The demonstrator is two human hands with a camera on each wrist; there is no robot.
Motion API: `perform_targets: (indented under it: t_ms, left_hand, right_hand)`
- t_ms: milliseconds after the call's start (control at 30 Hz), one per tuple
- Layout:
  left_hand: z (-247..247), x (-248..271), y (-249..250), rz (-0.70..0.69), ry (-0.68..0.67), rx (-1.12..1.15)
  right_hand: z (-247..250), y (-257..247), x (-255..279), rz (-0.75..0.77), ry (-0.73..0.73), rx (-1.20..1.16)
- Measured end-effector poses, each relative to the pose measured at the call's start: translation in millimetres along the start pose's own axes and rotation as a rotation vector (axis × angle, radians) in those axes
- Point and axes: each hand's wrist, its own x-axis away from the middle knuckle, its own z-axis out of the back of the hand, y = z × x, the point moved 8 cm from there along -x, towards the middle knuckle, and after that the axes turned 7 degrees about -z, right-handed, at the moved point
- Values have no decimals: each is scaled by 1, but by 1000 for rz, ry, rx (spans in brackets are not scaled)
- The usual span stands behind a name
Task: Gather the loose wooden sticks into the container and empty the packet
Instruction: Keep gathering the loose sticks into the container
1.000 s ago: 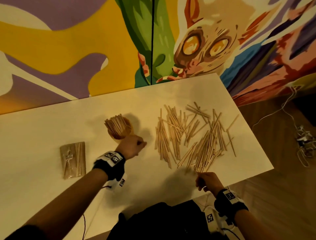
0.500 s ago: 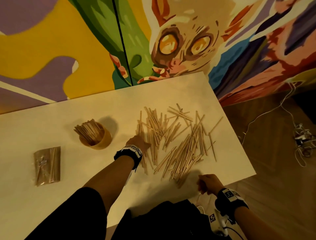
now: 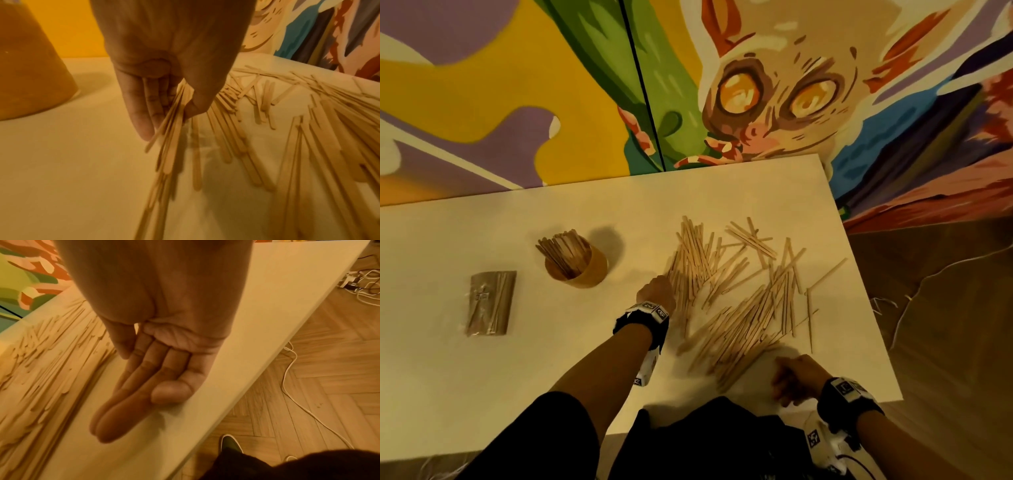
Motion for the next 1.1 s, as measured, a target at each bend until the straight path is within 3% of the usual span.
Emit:
perform_targets:
  t_ms: [233, 400, 533, 633, 800, 900, 1000, 1100]
  left_hand:
    - [-7, 20, 1, -5, -2, 17]
    - [-5, 32, -27, 26, 98, 136]
    - [-1, 52, -36, -67, 167, 312]
    - [-3, 77, -28, -74, 34, 626]
    - [-13, 124, 32, -313, -235, 764]
    - [-21, 139, 56, -345, -331, 823]
    - [-19, 148, 72, -380, -344, 855]
    - [-28, 152, 73, -340, -388, 827]
  right_hand:
    - [7, -8, -1, 22, -90, 53]
    - [27, -33, 23, 230, -39, 67]
    - [37, -61, 54, 368, -18, 36]
    - [38, -87, 82, 508, 18, 16]
    - [30, -130, 111, 671, 63, -139]
    - [10, -142, 112, 675, 40, -110]
    - [-22, -140, 110, 623, -57, -1]
    - [-41, -136, 112, 618, -113, -6]
